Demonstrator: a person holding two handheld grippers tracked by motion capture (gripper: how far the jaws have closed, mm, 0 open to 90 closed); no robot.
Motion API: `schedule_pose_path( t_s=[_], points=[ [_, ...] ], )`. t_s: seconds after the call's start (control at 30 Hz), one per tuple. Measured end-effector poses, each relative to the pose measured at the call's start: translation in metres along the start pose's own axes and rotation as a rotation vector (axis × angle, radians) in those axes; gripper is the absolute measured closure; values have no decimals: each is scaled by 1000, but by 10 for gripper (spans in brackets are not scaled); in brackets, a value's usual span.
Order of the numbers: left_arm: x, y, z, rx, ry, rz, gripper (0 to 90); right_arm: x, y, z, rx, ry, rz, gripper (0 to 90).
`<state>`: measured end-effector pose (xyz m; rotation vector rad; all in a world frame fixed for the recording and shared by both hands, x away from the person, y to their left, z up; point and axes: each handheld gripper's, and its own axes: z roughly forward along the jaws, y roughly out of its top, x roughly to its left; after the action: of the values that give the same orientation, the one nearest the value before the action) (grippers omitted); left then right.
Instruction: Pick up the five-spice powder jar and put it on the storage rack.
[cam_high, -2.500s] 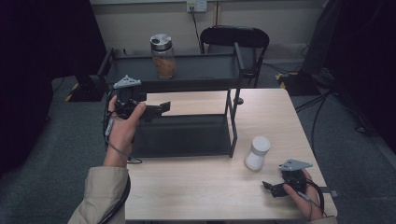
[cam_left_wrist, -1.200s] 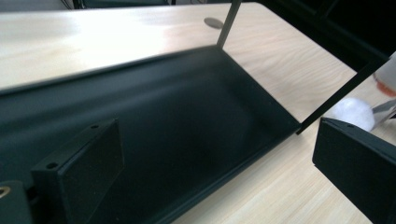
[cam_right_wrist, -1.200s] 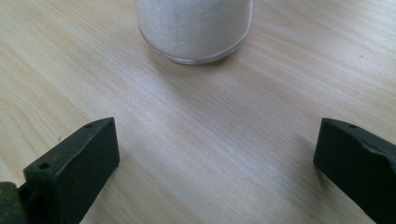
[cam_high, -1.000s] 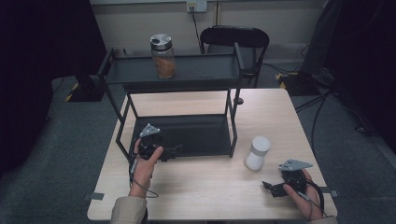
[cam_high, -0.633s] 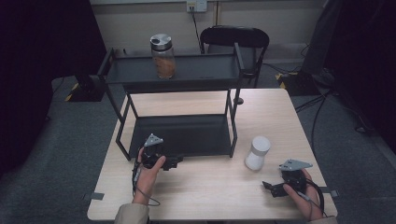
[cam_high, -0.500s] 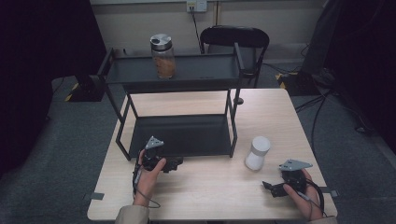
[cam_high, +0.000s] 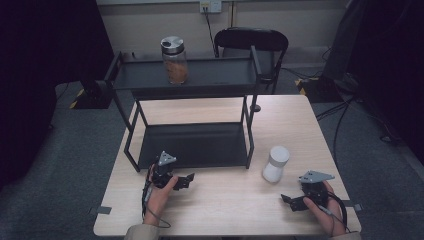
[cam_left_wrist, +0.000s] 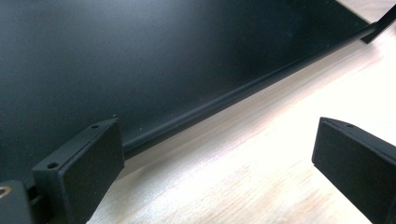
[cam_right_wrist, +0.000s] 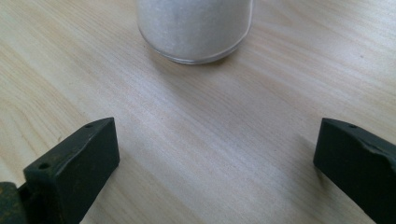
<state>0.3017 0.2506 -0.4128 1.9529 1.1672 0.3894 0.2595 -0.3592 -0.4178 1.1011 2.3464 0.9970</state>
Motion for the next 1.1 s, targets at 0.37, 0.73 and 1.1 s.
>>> schedule_pose_path(
  t_s=[0.37, 0.73, 1.1],
  points=[
    [-8, -4, 3, 35, 34, 51, 15, 0, 0, 0, 0, 0, 0, 0],
    [-22, -8, 7, 66, 89, 105, 0, 0, 0, 0, 0, -1, 0, 0],
    [-24, -10, 6, 65, 97, 100, 0, 1, 0, 0, 0, -4, 2, 0]
  ],
)
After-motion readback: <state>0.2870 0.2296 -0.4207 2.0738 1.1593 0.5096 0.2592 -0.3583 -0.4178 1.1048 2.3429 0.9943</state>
